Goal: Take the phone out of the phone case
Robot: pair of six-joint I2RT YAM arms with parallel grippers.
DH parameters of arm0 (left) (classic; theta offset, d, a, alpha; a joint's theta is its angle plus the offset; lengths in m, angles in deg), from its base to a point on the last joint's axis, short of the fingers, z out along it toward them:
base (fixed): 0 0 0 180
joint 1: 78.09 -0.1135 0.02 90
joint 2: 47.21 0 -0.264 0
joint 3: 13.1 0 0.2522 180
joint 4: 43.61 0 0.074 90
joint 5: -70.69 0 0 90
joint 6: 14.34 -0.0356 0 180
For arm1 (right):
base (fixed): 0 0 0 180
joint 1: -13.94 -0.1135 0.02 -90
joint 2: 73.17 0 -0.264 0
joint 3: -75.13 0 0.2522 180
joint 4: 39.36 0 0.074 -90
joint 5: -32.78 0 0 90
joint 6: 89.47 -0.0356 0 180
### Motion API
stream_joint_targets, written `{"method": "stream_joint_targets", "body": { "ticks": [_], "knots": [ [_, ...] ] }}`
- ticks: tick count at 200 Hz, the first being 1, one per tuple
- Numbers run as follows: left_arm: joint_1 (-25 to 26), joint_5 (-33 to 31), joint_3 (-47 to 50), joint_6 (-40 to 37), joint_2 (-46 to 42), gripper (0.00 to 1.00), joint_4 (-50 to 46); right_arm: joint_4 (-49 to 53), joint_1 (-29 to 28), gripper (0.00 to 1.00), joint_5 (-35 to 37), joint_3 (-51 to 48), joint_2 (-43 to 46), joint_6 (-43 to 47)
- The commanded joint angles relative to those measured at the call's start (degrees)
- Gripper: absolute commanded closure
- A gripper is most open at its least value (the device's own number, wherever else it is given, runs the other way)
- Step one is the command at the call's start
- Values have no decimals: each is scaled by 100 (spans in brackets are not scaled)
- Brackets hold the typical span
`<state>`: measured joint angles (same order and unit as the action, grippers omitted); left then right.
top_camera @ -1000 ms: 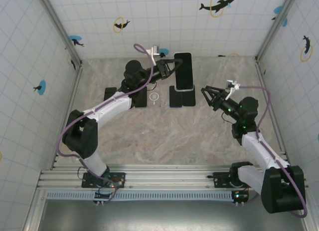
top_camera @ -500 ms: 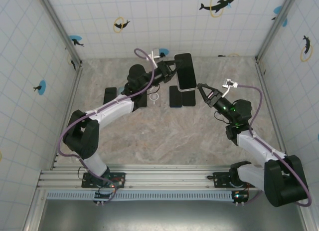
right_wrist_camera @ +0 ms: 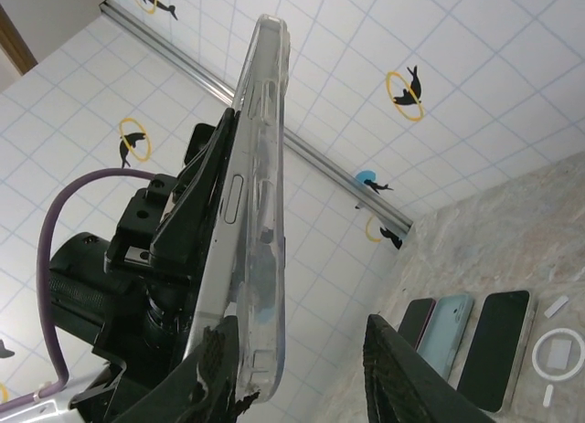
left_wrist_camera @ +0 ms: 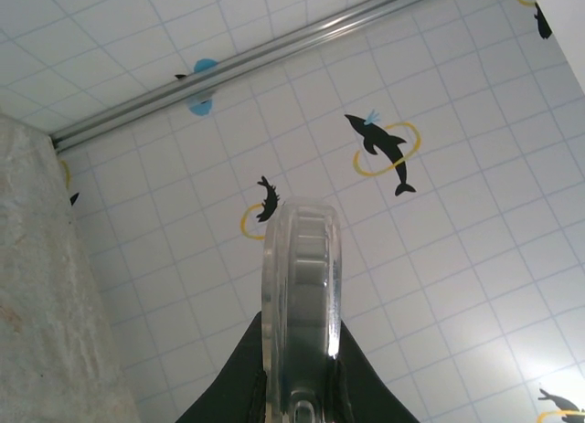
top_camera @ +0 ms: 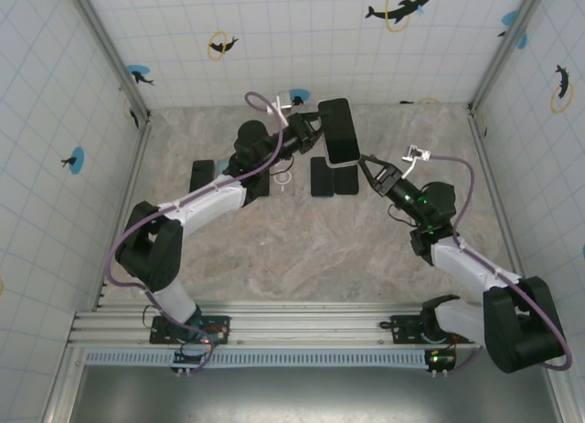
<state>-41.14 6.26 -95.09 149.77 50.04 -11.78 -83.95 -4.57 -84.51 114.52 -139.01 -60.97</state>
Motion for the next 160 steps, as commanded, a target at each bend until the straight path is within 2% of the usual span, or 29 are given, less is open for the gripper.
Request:
{"method": "stream_joint_targets", "body": {
  "ticks": [1, 81, 142, 160],
  "knots": [
    [97, -207, 38, 430, -225, 100, 664, 65, -74, 62, 1, 175, -146, -152],
    [308, -634, 135, 981, 50, 100, 768, -1119, -386, 66, 1032, 69, -522, -1778],
    [375, -641, -10, 984, 239, 100, 579, -1162, -480, 69, 983, 242, -656, -1934],
    [374, -594, -36, 979, 267, 100, 538, -1183, -481, 73, 991, 242, -684, -1964]
  ]
}}
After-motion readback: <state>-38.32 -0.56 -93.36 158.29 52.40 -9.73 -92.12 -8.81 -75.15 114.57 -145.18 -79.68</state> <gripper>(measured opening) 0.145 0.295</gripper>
